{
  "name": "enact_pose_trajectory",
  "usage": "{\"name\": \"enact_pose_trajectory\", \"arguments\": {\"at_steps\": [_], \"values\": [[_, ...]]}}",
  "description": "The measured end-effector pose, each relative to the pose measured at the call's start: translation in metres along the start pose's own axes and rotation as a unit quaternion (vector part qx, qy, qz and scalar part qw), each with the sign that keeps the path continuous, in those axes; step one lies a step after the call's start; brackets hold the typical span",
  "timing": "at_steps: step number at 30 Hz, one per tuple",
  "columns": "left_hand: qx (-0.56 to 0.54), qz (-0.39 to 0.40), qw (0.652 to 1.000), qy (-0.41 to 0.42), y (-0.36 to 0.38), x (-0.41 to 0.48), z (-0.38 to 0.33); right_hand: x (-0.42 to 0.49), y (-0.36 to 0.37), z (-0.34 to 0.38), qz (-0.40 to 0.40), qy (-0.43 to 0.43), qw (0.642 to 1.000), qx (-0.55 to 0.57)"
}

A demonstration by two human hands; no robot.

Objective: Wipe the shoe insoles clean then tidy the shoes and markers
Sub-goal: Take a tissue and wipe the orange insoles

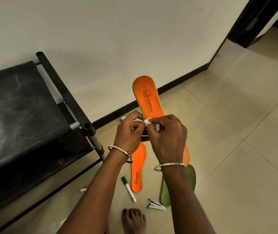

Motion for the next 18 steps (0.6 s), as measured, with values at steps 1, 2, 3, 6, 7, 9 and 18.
{"name": "enact_pose_trajectory", "arguments": {"at_steps": [1,2,3,6,7,9,18], "values": [[-0.005,-0.007,1.0,-0.007,-0.003,0.001,0.002,-0.001,0.0,-0.002,0.001,0.007,1.0,-0.007],[-0.007,-0.01,1.0,-0.014,-0.004,0.002,0.004,-0.001,0.0,-0.005,0.004,0.015,1.0,-0.016],[-0.007,-0.01,1.0,-0.018,-0.005,0.002,0.006,-0.001,0.001,-0.007,0.007,0.023,0.999,-0.026],[-0.011,-0.005,1.0,-0.025,-0.004,0.002,0.008,-0.001,0.001,-0.006,0.005,0.018,0.999,-0.039],[-0.016,-0.001,1.0,-0.026,-0.004,0.002,0.009,-0.002,0.001,-0.004,0.005,0.008,0.999,-0.035],[-0.013,0.011,1.0,-0.021,-0.001,0.001,0.007,-0.003,0.004,0.002,0.011,-0.014,1.0,-0.022],[-0.08,-0.012,0.996,-0.03,-0.008,0.004,0.003,0.009,-0.011,-0.036,-0.019,0.037,0.998,-0.048]]}}
Point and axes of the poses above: each hand's wrist, its own x-axis towards the middle knuckle, its own y-axis out of the palm, z = x × y, the point moved 10 cm from there along x, towards the middle knuckle, and after that the axes turned 9 degrees about x, right-handed, at the moved point
